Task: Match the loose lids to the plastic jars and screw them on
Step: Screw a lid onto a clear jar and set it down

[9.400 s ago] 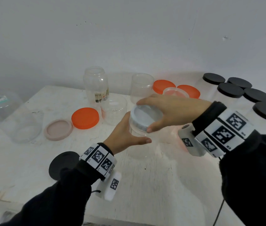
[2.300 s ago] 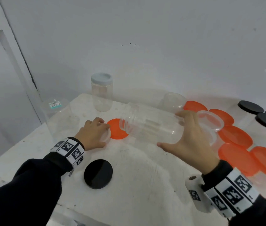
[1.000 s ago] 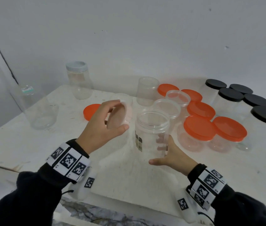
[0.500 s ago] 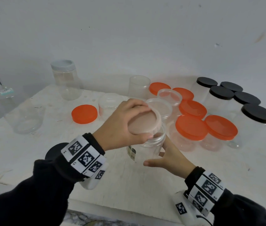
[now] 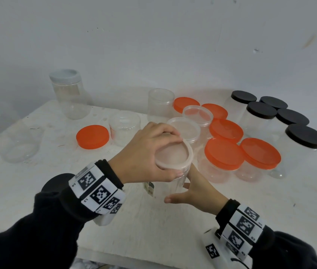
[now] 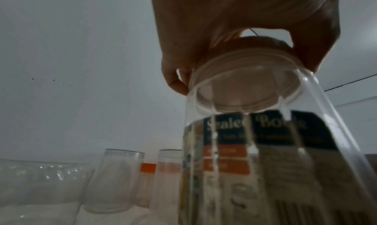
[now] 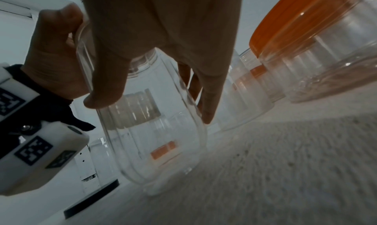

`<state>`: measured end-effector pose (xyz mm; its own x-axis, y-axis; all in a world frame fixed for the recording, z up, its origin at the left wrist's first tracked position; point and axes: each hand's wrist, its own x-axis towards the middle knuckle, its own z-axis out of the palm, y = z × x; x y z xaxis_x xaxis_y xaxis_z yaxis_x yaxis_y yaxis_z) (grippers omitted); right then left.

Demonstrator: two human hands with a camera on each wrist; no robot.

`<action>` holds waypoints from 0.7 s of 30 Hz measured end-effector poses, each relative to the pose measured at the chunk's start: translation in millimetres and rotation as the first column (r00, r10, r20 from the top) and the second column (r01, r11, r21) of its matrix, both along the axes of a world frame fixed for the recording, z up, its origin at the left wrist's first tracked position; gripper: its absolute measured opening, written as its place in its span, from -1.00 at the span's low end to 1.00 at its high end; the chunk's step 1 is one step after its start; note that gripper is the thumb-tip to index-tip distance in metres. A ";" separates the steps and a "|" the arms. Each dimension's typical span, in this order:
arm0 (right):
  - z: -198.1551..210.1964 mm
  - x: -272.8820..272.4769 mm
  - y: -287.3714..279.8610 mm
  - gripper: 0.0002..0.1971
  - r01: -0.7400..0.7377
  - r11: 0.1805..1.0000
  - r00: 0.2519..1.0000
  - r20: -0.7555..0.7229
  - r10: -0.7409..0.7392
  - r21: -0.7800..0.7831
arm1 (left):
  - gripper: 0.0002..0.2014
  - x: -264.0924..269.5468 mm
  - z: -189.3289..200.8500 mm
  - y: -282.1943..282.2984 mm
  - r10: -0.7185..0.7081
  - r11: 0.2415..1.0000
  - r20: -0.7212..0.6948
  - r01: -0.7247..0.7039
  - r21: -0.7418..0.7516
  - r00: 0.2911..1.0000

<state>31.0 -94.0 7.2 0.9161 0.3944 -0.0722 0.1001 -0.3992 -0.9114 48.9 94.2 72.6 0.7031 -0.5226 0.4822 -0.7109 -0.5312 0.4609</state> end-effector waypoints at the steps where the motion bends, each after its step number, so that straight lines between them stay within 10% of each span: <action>1: -0.4 0.6 0.0 -0.01 -0.005 1.000 1.000 0.003 0.005 -0.002 | -0.33 -0.3 -0.3 0.6 0.003 1.000 -0.004 -0.003 0.004 1.000; 14: 67.5 0.1 -18.6 0.24 -0.064 0.998 0.981 0.181 0.066 -0.018 | 0.25 -13.8 -24.2 27.1 0.008 0.954 -0.392 -0.124 -0.272 0.920; 21: 132.0 1.1 14.3 0.00 -0.178 0.759 0.857 0.280 0.432 -0.626 | 0.02 -28.6 -42.3 4.2 -0.106 0.879 -0.518 -0.164 -0.448 0.849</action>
<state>32.1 -79.7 139.2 0.7499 0.6602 -0.0427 0.5973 -0.7035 -0.3852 20.3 98.4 30.3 0.9248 -0.3092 0.2215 -0.2849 -0.1770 0.9421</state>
